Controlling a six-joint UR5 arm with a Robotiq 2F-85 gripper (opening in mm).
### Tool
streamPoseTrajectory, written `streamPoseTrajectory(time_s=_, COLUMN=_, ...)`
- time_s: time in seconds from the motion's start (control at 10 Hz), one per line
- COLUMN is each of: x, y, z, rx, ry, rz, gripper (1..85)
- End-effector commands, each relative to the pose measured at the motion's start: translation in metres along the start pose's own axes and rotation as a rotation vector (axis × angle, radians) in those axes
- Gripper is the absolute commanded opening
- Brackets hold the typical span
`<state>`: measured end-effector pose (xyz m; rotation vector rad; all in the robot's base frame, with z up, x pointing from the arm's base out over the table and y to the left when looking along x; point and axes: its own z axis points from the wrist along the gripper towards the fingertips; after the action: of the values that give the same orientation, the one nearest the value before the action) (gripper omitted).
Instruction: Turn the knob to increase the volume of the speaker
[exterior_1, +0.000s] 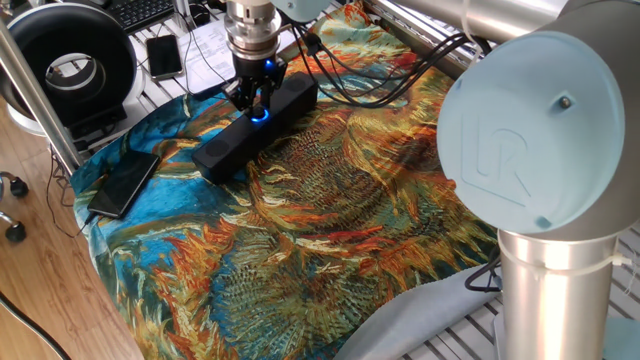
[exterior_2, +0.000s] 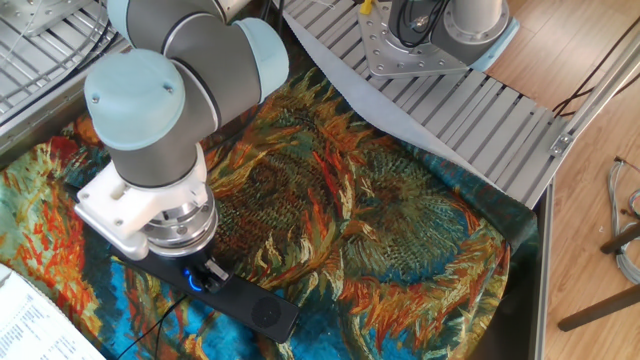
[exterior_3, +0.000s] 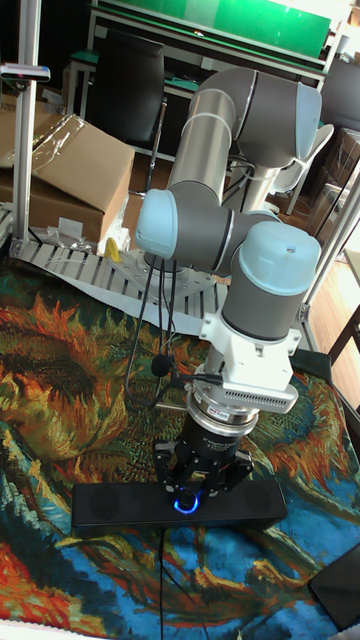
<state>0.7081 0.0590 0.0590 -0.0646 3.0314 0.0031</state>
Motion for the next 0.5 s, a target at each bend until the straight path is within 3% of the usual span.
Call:
streamPoseTrajectory(time_s=0.0, x=0.0004, y=0.0016, z=0.0012, rx=-0.012, ry=-0.002, rz=0.009, gripper=40.3)
streamPoseTrajectory(time_s=0.4, x=0.0042, y=0.0016, z=-0.0007, rx=-0.012, ry=0.002, rz=0.010, gripper=35.7)
